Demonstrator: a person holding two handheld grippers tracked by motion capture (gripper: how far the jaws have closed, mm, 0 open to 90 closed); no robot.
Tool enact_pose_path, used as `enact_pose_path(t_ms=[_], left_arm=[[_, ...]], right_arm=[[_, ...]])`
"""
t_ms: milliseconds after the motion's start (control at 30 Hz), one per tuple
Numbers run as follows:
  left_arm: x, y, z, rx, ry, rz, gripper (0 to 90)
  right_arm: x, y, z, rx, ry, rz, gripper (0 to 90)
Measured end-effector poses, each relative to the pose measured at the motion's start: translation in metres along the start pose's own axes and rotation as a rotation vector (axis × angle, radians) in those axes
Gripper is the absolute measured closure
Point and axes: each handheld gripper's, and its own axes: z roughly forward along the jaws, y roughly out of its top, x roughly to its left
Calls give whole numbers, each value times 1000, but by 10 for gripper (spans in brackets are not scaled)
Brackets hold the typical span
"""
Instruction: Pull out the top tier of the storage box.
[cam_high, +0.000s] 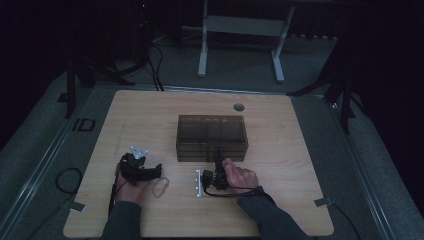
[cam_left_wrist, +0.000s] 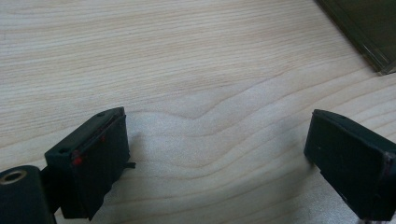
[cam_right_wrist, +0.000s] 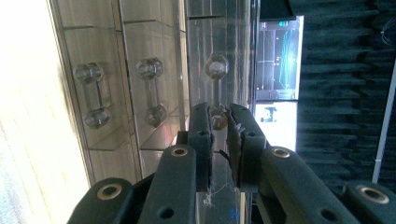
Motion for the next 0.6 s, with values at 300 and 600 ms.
enact_pose_path(t_ms=[300,600], left_arm=[[0,0,0,1,0,1,68],[0,0,0,0,0,0,68]], right_arm=[[1,-1,-2,-8,-5,-4,808],[2,-3,-6,-17,-9,-7,808]])
